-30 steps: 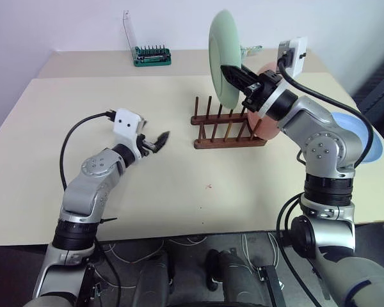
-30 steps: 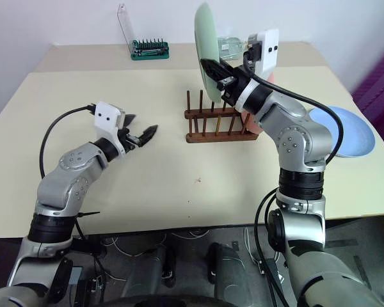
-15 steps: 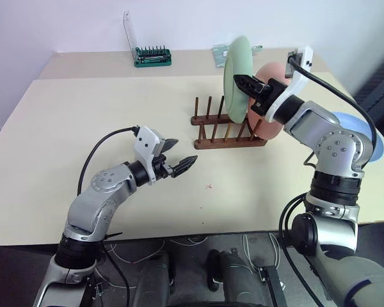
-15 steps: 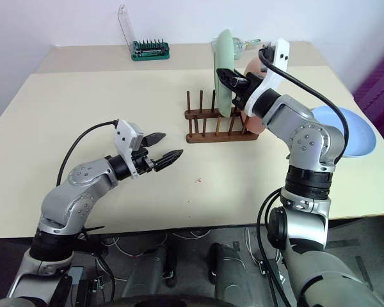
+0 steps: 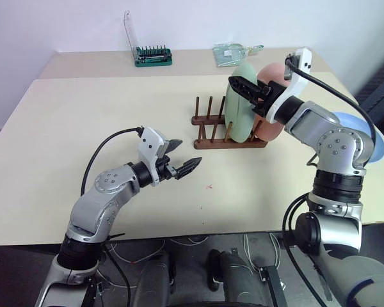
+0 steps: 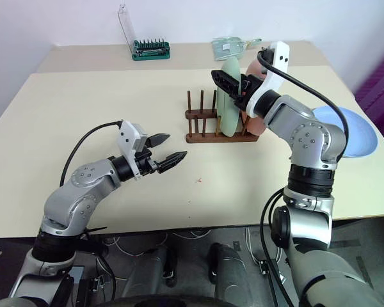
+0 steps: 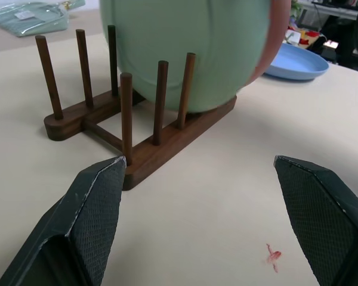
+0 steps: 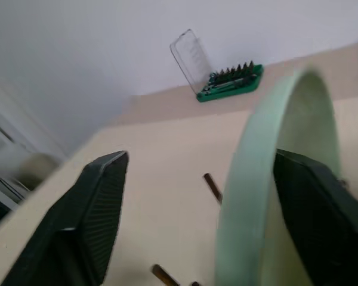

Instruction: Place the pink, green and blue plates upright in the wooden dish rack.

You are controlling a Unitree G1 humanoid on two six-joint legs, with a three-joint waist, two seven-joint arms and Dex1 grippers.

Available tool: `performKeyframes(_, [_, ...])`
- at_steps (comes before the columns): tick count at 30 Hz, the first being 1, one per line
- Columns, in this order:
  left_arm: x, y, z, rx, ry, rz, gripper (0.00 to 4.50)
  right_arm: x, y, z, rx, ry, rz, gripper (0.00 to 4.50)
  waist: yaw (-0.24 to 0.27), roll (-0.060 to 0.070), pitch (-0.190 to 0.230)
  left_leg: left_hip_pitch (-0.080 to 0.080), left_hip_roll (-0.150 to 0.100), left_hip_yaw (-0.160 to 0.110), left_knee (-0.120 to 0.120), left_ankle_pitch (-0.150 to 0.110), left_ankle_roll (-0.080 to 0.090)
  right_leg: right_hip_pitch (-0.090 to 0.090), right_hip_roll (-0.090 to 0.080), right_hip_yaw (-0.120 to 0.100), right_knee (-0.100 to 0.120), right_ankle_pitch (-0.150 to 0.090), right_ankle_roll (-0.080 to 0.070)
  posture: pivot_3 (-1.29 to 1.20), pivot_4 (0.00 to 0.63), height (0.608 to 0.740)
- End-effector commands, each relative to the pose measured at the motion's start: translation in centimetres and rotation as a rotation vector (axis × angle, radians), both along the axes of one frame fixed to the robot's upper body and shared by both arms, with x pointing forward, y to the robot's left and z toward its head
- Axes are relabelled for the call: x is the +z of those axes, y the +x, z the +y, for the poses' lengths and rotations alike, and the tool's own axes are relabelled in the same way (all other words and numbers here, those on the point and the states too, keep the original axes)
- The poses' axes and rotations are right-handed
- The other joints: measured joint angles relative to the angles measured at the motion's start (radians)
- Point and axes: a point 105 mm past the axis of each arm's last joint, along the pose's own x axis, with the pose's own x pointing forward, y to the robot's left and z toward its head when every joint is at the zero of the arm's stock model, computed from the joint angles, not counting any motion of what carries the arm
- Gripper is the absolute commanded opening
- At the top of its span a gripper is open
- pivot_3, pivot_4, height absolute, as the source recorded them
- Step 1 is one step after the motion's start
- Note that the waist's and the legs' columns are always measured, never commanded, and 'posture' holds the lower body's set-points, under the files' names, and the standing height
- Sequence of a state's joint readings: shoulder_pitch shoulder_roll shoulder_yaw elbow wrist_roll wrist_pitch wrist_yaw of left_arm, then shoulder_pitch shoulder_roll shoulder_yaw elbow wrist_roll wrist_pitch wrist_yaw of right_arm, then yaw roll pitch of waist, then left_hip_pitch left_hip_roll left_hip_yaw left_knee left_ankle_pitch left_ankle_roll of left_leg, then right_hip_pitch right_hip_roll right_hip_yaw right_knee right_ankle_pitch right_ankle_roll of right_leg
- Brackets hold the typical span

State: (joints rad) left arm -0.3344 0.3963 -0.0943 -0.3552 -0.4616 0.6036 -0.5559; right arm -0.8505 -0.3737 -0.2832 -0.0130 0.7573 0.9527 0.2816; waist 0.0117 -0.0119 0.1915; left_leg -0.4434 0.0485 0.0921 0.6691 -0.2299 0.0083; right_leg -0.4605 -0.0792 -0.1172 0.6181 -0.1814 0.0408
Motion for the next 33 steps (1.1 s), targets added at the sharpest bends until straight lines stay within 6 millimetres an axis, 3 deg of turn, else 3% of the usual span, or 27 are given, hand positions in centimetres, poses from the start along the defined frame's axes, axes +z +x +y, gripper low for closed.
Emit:
performKeyframes(1, [1.2,-0.4,-0.6,-0.031,-0.011,-0.051,4.11,3.5,-1.8,0.7,0.04,-0.123,-0.178,3.83,0.0,0.0,0.0,0.0,0.0,0.0,0.0,0.0,0.0,0.0,0.0,0.0,0.0,0.0,0.0,0.0,0.15,0.73])
performKeyframes(7, [1.2,-0.3,-0.8,-0.041,-0.016,-0.053,4.11,4.6,-3.3,-0.2,0.037,-0.337,-0.325,3.83,0.0,0.0,0.0,0.0,0.0,0.0,-0.001,0.0,0.0,-0.001,0.0,0.0,-0.001,0.0,0.0,0.0,0.15,0.73])
performKeyframes(11, [1.2,-0.5,-1.1,-0.067,-0.01,-0.053,4.11,7.5,-5.8,-3.6,0.025,-0.41,-0.487,3.83,0.004,0.0,0.0,-0.001,-0.001,-0.001,-0.001,0.0,0.0,0.0,0.0,0.0,-0.002,-0.001,0.001,0.0,0.15,0.73])
performKeyframes(13, [1.0,-0.7,-1.4,-0.091,-0.014,-0.048,4.11,8.1,-5.9,-5.9,-0.027,-0.394,-0.475,3.83,0.003,0.0,0.0,-0.001,-0.001,0.0,-0.001,0.0,0.0,0.0,0.0,0.0,-0.004,-0.001,0.001,0.0,0.15,0.73])
performKeyframes(19, [0.9,-0.7,-2.5,-0.133,-0.016,-0.048,4.11,7.0,-6.0,-9.2,-0.103,-0.437,-0.427,3.83,0.0,0.0,0.0,0.001,-0.001,0.0,-0.001,0.0,0.0,0.001,0.0,0.0,-0.004,-0.002,-0.002,0.0,0.15,0.73])
performKeyframes(22, [1.0,-0.7,-2.8,-0.149,-0.011,-0.053,4.11,5.5,-5.7,-12.4,-0.186,-0.508,-0.364,3.83,0.002,0.0,0.0,0.0,-0.001,0.0,-0.001,0.0,0.0,0.001,0.001,0.0,-0.004,-0.002,-0.003,0.0,0.15,0.73])
performKeyframes(26, [0.6,-0.9,-3.1,-0.177,-0.002,-0.048,4.11,-0.8,-4.8,-16.3,-0.234,-0.864,-0.17,3.83,0.01,0.0,0.0,0.0,-0.002,0.0,-0.001,0.0,0.0,0.001,0.0,0.0,-0.004,-0.003,-0.002,0.0,0.15,0.73])
performKeyframes(28, [0.6,-1.0,-3.2,-0.183,-0.003,-0.05,4.11,-5.3,-3.7,-18.4,-0.272,-0.994,-0.024,3.83,0.001,0.0,0.0,0.0,-0.002,0.001,-0.001,0.0,0.0,0.001,-0.001,0.001,-0.005,-0.003,-0.002,0.0,0.15,0.73])
performKeyframes(33, [0.7,-0.9,-3.2,-0.178,-0.004,-0.057,4.11,-10.4,-2.5,-21.6,-0.354,-1.128,0.133,3.83,-0.003,0.001,0.0,0.001,-0.002,0.003,-0.001,0.0,0.0,0.0,0.001,0.003,-0.003,-0.002,-0.003,0.0,0.15,0.73])
